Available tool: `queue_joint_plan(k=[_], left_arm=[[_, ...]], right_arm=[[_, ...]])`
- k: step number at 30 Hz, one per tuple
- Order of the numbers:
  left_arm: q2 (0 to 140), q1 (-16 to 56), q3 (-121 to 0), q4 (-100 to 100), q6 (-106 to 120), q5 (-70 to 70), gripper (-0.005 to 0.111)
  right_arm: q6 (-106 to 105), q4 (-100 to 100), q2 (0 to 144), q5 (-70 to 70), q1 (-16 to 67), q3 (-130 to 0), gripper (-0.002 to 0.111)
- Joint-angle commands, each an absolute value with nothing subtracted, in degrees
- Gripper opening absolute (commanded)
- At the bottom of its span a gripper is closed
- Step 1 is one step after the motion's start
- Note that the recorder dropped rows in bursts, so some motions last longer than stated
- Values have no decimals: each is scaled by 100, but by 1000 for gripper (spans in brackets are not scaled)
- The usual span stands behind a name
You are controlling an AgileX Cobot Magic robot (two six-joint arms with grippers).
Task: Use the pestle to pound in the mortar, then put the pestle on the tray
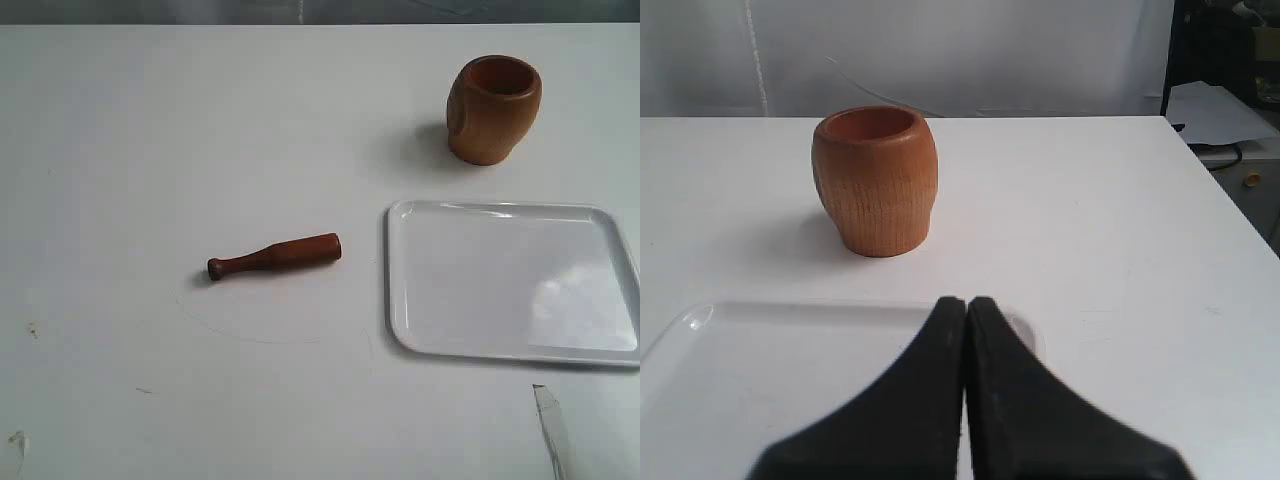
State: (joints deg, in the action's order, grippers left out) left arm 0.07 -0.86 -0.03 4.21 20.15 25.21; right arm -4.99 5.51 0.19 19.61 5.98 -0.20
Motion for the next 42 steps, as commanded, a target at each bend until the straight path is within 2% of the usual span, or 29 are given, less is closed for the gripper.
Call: queue_joint_plan(k=[1,11,14,16,21,25,29,38,40,42], left_arm=[[0,-42,0,379,1968,2503,0],[0,-42,0,379,1968,2503,0],[0,-42,0,379,1968,2503,0],[0,-42,0,379,1968,2503,0],[0,-42,0,379,1968,2503,0],[0,-42,0,379,1968,2503,0],[0,-42,0,379,1968,2503,0],[0,-42,0,379,1968,2503,0],[0,-42,0,379,1968,2503,0],[0,-42,0,379,1968,2503,0]], right_arm=[[-543,551,0,1963,613,0,0],[-543,551,0,1963,613,0,0],[-709,416,0,1486,613,0,0],[-379,963,0,991,613,0,0],[186,3957,0,73,613,0,0],[187,4751,0,-1292,613,0,0],[499,5234,0,-1605,613,0,0],[2419,3614,0,-2672,613,0,0],[2376,2427,43,-3124,613,-130,0],[2090,0,444,-3464,613,-610,0]])
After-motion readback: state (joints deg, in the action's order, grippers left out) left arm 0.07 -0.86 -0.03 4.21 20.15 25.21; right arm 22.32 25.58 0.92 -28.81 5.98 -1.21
